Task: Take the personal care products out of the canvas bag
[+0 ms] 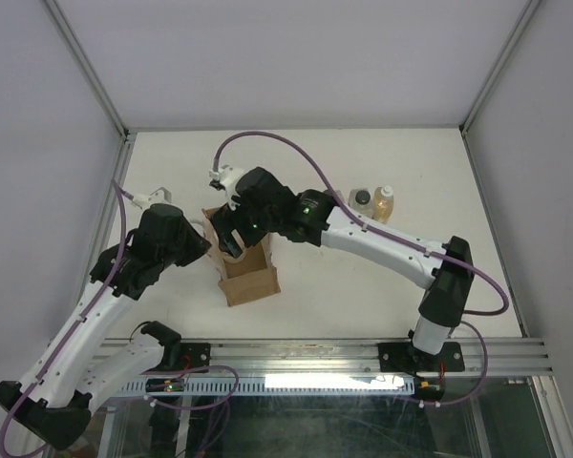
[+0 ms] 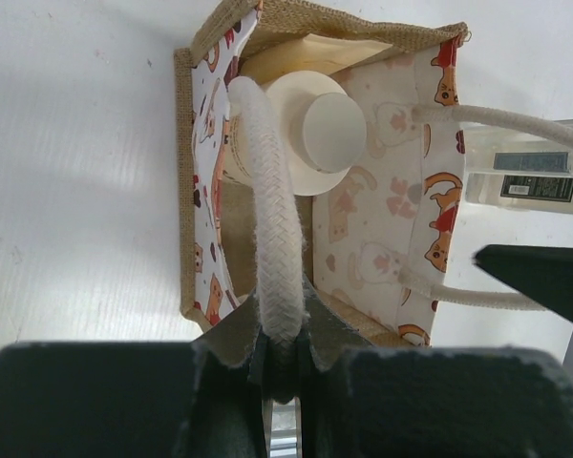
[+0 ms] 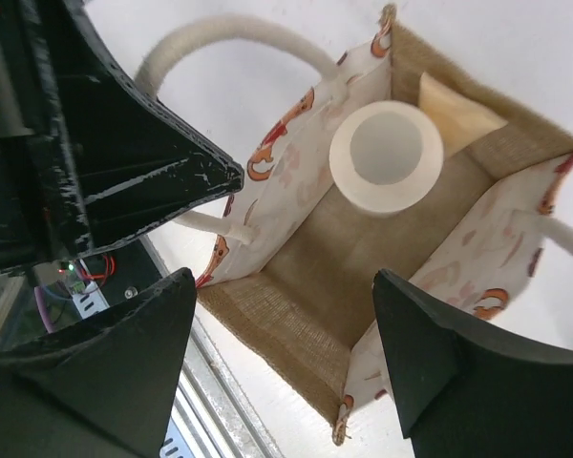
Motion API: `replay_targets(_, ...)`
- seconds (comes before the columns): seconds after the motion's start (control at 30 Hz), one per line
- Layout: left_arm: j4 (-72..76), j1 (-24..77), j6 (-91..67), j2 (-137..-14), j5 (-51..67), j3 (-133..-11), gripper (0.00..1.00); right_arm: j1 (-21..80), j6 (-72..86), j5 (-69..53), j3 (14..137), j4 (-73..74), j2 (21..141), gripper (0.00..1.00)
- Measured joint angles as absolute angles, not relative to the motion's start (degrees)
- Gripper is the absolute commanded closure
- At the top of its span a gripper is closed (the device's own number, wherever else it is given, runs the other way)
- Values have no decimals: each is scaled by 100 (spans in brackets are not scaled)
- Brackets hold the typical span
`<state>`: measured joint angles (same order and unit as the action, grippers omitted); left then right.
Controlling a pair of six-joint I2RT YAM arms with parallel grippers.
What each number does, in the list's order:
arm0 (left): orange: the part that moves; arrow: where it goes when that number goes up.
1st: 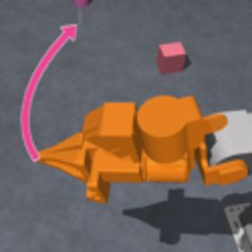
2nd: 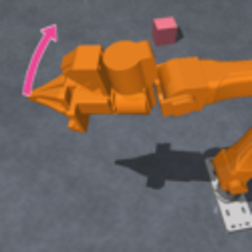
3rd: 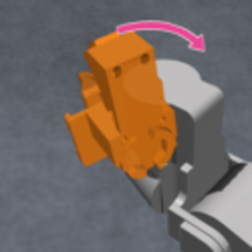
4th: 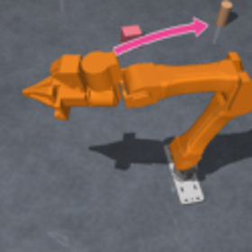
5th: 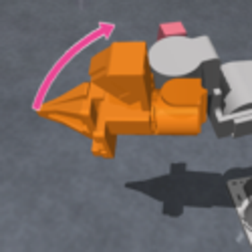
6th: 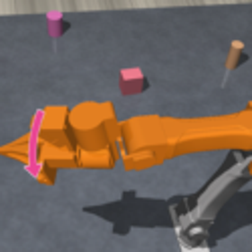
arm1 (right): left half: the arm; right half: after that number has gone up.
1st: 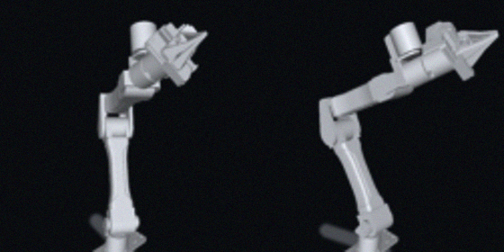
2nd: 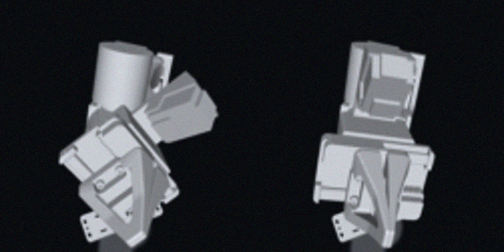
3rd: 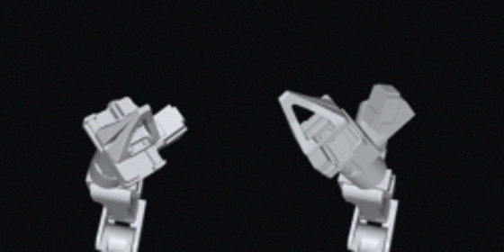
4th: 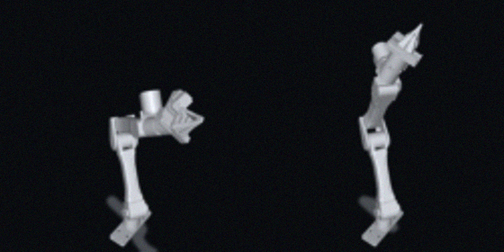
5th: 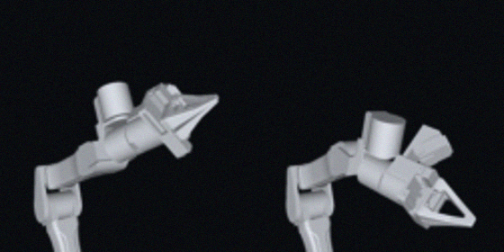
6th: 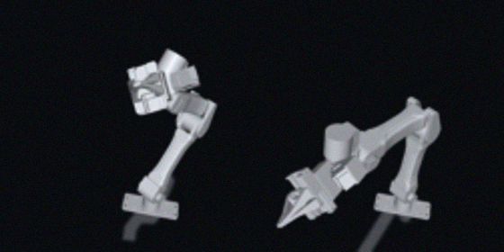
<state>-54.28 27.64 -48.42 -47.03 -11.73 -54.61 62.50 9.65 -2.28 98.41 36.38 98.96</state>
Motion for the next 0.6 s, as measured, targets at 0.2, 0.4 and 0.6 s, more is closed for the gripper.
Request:
replay_targets(0.2,-5223,2764,-4956,-4342,-1181,-5146,100,6289,1072,-224,10031,3905,10394,22)
replay_targets(0.4,-4956,2764,-5024,-4198,-1138,-4965,100,6272,1203,86,10206,4064,10912,18)
replay_targets(0.6,-4884,2764,-5024,-4198,-1039,-4947,100,6272,1249,357,10420,4145,11404,12)
